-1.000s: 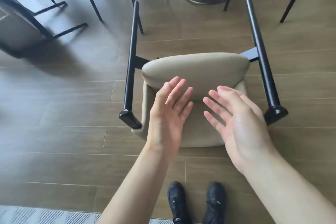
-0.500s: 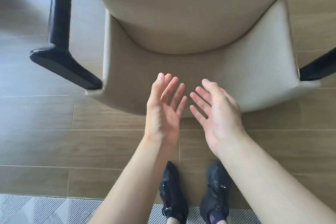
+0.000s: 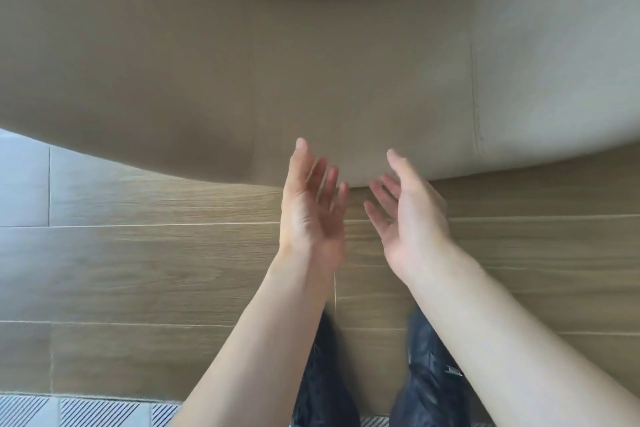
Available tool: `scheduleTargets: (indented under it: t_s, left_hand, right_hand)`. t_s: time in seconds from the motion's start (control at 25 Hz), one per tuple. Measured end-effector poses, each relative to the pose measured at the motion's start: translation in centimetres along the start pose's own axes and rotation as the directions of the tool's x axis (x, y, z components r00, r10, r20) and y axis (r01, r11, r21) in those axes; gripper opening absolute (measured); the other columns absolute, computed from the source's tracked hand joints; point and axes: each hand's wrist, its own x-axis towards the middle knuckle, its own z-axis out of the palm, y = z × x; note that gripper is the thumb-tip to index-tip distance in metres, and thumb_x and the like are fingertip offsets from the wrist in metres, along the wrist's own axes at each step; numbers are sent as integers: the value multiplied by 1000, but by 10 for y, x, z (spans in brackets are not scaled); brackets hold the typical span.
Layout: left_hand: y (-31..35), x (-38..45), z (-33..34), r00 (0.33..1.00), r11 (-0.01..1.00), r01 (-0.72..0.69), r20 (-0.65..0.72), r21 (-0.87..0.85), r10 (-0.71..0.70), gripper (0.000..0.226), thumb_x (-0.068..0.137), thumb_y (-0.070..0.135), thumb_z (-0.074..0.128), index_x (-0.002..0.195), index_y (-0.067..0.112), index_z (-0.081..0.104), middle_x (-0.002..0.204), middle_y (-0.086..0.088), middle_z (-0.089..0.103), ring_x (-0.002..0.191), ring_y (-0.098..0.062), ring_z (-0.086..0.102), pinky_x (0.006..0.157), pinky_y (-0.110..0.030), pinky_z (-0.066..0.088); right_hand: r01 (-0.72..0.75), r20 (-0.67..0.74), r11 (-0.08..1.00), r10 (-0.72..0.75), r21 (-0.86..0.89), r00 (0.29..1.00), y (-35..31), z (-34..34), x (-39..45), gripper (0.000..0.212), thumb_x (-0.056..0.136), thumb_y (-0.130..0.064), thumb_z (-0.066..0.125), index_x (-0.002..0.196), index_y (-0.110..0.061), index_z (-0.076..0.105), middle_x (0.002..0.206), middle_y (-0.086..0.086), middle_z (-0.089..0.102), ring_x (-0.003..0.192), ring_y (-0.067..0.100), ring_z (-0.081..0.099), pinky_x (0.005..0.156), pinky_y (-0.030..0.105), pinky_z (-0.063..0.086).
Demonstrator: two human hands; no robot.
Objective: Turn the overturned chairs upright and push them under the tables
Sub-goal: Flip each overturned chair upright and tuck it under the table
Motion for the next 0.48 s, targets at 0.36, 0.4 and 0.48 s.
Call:
scheduleTargets:
  t_s: [0.36, 0.4, 0.48]
  left_hand:
    - [-46, 67, -17, 993, 997, 68, -91, -41, -71, 45, 86, 45, 76, 116, 15, 60, 123, -3, 62, 114, -13, 62, 97, -30, 48]
    - [-49, 72, -16, 992, 997, 60, -111, -38, -64, 53, 86, 45, 77, 125, 15, 57, 125, -3, 61, 114, -12, 61, 97, -30, 47]
    - [-56, 83, -16, 989, 999, 49, -141, -23, -52, 70, 83, 46, 80, 139, 19, 47, 133, -2, 58, 121, -12, 58, 100, -30, 46]
  right_hand:
    - [-41, -52, 998, 43, 40, 998, 32, -9, 67, 51, 79, -41, 82, 119, -19, 59, 118, -1, 66, 107, 8, 66, 84, 28, 58]
    - [-37, -54, 998, 40, 47, 998, 32, -9, 74, 51, 79, -41, 82, 118, -19, 59, 118, 0, 66, 108, 8, 66, 86, 29, 58]
    - [-32, -52, 997, 36, 69, 998, 36, -9, 88, 53, 78, -40, 83, 119, -17, 58, 119, 1, 66, 108, 9, 67, 88, 30, 58]
